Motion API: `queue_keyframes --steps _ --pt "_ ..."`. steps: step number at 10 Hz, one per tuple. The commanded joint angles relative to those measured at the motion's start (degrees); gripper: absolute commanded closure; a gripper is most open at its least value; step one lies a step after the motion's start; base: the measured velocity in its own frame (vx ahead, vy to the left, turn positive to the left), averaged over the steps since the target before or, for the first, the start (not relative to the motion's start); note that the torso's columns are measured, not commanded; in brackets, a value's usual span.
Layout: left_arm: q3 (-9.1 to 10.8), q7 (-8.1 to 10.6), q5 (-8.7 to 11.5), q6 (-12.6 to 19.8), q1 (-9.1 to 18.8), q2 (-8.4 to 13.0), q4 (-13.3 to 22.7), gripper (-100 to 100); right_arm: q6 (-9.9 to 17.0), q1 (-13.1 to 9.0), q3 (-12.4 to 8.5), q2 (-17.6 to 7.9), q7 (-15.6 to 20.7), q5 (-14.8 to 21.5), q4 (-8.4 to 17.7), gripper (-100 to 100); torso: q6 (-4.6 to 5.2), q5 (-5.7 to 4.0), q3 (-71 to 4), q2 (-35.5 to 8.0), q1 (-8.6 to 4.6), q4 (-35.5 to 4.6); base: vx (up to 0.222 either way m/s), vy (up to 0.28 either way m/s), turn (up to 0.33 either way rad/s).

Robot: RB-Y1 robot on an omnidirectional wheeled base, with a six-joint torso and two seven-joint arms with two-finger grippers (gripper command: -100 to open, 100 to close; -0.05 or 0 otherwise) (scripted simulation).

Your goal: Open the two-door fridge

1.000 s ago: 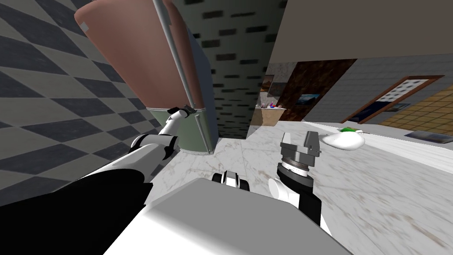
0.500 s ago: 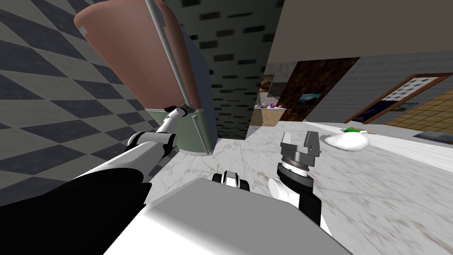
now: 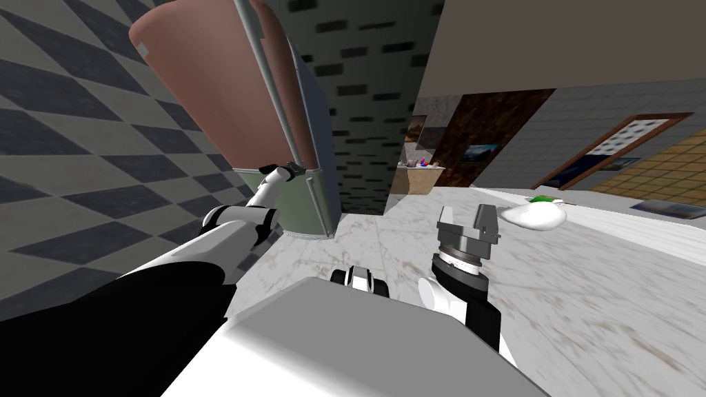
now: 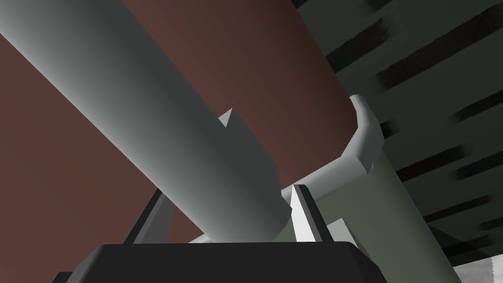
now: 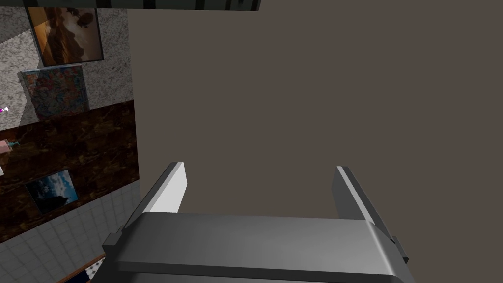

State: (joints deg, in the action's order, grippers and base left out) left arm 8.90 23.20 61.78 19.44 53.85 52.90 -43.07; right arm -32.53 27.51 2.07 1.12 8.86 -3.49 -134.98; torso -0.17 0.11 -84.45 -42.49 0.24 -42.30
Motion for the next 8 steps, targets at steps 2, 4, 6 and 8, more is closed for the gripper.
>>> queue_keyframes --steps 2,4,6,8 --pt "-1.08 -1.25 2.4 2.2 0.1 -1.5 -2.8 100 0.0 0.0 0.0 0.0 0.0 0.0 0.0 0 -0.13 0.01 0.0 0.0 0.08 -0.1 -0.254 0.174 -0.048" --pt "-1.51 -1.66 3.4 3.0 0.1 -2.1 -4.0 100 0.0 0.0 0.0 0.0 0.0 0.0 0.0 0 -0.06 0.02 0.1 -0.1 0.11 -0.1 -0.302 0.193 -0.040" --pt "-1.94 -2.08 4.3 3.8 0.1 -2.8 -5.2 100 0.0 0.0 0.0 0.0 0.0 0.0 0.0 0 -0.10 -0.12 -0.1 0.2 -0.05 -0.1 -0.228 0.167 -0.028" --pt "-2.80 -2.90 6.2 5.4 0.2 -4.1 -7.6 100 0.0 0.0 0.0 0.0 0.0 0.0 0.0 0 -0.12 -0.03 0.0 0.0 0.07 -0.1 -0.313 0.218 -0.031"
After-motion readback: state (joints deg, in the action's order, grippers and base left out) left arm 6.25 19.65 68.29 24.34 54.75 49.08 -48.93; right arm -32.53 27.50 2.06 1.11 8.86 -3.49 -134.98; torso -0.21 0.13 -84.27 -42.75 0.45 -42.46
